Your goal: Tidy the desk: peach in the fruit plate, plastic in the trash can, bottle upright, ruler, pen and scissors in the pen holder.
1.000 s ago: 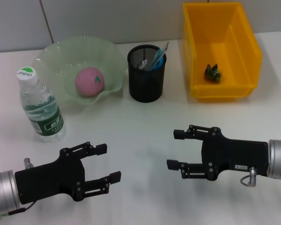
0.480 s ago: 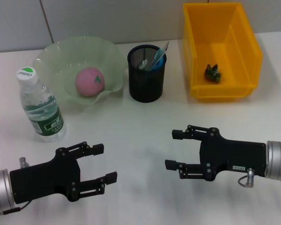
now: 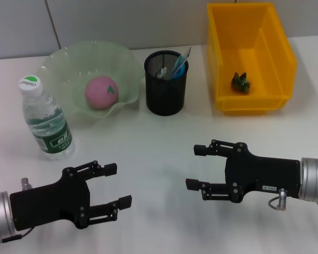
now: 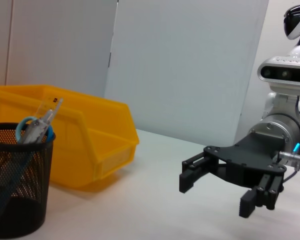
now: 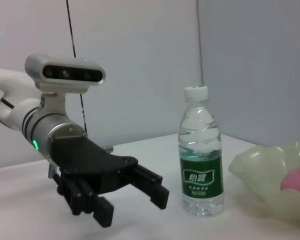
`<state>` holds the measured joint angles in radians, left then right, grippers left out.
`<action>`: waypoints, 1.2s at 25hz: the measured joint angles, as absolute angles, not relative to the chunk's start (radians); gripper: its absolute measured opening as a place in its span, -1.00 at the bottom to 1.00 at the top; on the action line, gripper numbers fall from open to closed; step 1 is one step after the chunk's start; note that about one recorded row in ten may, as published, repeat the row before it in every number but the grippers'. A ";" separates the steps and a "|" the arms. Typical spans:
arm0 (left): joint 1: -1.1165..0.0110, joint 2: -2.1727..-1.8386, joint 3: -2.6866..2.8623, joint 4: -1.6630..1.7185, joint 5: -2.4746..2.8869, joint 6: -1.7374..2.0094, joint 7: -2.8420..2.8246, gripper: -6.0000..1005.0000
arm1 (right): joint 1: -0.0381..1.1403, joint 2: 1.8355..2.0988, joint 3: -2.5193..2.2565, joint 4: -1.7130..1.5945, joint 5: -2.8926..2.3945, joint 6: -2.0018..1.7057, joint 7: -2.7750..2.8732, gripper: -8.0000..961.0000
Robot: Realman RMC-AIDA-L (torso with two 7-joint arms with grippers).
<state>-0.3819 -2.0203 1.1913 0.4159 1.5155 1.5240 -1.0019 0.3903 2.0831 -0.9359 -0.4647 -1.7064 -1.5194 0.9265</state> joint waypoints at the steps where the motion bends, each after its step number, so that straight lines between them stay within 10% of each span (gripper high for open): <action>1: -0.382 -2.020 1.189 0.416 1.522 1.525 -1.003 0.58 | 0.390 2.083 -0.936 -0.465 -1.704 -1.519 0.926 0.62; 30: -0.379 -2.022 1.186 0.426 1.531 1.524 -1.012 0.58 | 0.388 2.083 -0.936 -0.452 -1.687 -1.508 0.925 0.62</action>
